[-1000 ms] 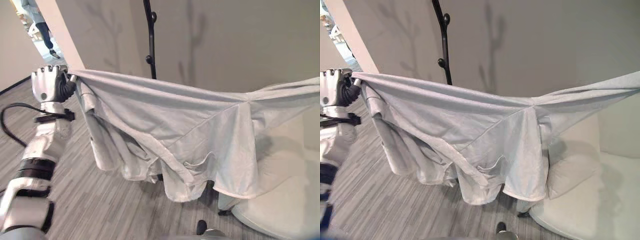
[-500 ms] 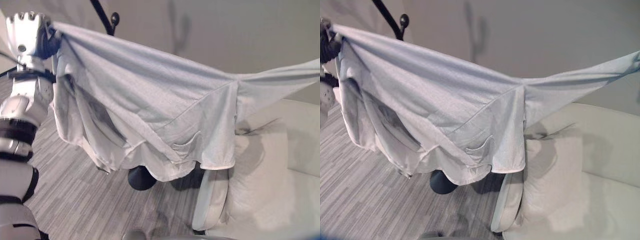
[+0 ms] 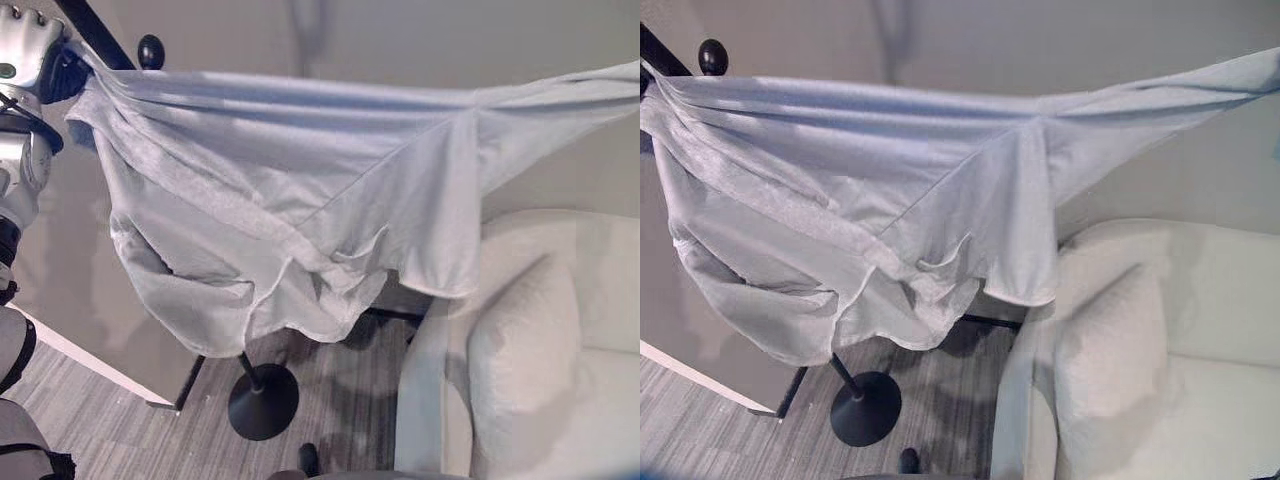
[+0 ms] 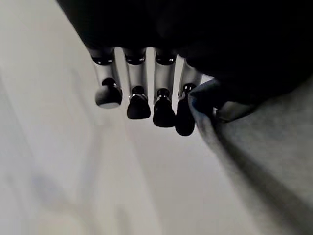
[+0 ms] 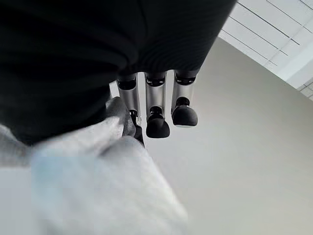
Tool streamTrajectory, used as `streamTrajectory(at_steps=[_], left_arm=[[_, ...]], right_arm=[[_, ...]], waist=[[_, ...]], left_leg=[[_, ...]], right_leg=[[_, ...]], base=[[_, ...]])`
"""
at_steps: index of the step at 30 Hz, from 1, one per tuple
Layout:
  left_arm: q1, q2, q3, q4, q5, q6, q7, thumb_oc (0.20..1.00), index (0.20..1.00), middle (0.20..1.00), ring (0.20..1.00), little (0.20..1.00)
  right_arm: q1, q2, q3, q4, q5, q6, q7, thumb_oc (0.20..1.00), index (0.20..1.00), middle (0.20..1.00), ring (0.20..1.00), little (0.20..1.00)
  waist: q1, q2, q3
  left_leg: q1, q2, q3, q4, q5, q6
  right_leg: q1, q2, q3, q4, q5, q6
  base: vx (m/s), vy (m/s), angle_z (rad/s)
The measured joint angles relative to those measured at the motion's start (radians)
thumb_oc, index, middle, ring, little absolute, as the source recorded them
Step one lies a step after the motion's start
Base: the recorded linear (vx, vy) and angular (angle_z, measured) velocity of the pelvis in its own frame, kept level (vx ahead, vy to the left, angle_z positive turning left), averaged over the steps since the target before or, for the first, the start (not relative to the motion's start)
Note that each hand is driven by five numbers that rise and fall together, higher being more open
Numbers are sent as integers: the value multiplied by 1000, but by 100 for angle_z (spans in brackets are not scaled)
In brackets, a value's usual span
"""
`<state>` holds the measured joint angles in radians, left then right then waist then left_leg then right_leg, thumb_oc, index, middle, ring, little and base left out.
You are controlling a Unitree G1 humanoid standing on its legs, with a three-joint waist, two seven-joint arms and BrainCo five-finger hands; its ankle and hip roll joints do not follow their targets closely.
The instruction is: Hang the clothes on the sofa on the clothes rack.
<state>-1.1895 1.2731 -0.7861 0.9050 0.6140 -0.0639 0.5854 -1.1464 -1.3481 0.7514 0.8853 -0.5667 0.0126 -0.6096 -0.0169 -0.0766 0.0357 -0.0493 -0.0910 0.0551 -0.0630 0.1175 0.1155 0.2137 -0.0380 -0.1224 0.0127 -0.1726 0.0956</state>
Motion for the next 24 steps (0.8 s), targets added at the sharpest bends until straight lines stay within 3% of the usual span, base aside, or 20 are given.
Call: streamTrajectory(at_steps=[2,3,6,8,10,13,16,17,20,21,24], left_arm=[[-1,2,2,6,0,0,0,200,200,200,200,200],[4,11,3,13,0,-1,1,200,200,200,200,200],[13,12,12,35,1,-1,0,200,200,200,200,200],[179,17,222,24,4,2,11,200,200,200,200,200],[249,19,262,20,5,9,7,200,200,200,200,200],[455,16,410,-65,8,13,18,200,200,200,200,200],[674,5,536,-149,40,23,18,200,200,200,200,200],[813,-39,654,-231,49,26,13,200,200,200,200,200],[1033,-159,803,-327,75,32,6,200,200,200,200,200],[1106,-199,824,-339,79,32,4,200,200,200,200,200],[1117,-299,793,-326,92,34,-9,200,200,200,200,200]], right_arm=[[1,-2,-8,-9,0,-1,-1,200,200,200,200,200],[3,-2,-9,-21,0,-5,1,200,200,200,200,200],[8,-1,-13,-33,-1,-10,1,200,200,200,200,200],[82,-10,-114,-173,-4,-2,-13,200,200,200,200,200],[128,-11,-142,-191,-13,-2,-23,200,200,200,200,200],[306,-10,-294,-267,-24,0,-30,200,200,200,200,200],[481,-10,-411,-353,-49,-2,-33,200,200,200,200,200],[623,-10,-526,-420,-64,-1,-29,200,200,200,200,200],[820,-4,-664,-551,-99,3,-14,200,200,200,200,200],[885,3,-706,-588,-122,-5,-18,200,200,200,200,200],[907,25,-718,-635,-141,-10,12,200,200,200,200,200]], waist=[[-3,3,-1],[28,2,-1],[44,2,0],[50,3,-3],[50,-3,-6],[51,-14,-10],[50,-26,-20],[51,-24,-21],[51,-19,-24],[46,-20,-25],[52,-35,-25]], left_leg=[[2,-17,-20,-4,0,0],[2,-21,-18,-5,-1,0],[12,-19,-22,-6,-1,-1],[19,-17,-18,-8,-8,-13],[18,-14,-19,-8,-9,-15],[11,-12,-17,-8,-9,-33],[-6,-14,-14,-7,-9,-51],[-18,-10,-17,-4,-5,-56],[-26,-7,-17,-5,0,-62],[-27,-6,-16,-5,0,-62],[-41,3,-21,-4,8,-73]], right_leg=[[1,-25,1,-6,2,7],[4,-25,1,-10,9,7],[15,-21,0,-4,9,7],[20,-19,-2,-9,3,1],[24,-15,0,-17,2,-1],[19,-11,0,-17,-7,-15],[8,-15,1,-26,-20,-47],[-2,-9,0,-27,-15,-51],[-11,-2,-1,-27,-13,-50],[-8,-5,0,-39,-8,-56],[-11,6,-5,-56,2,-52]], base=[[35,18,35],[39,21,19],[14,24,10],[-9,6,-7],[-38,-9,0],[-42,-19,-1],[-30,-24,-4],[-63,-50,5],[-49,-39,0],[-79,-69,1],[-62,-51,6]])
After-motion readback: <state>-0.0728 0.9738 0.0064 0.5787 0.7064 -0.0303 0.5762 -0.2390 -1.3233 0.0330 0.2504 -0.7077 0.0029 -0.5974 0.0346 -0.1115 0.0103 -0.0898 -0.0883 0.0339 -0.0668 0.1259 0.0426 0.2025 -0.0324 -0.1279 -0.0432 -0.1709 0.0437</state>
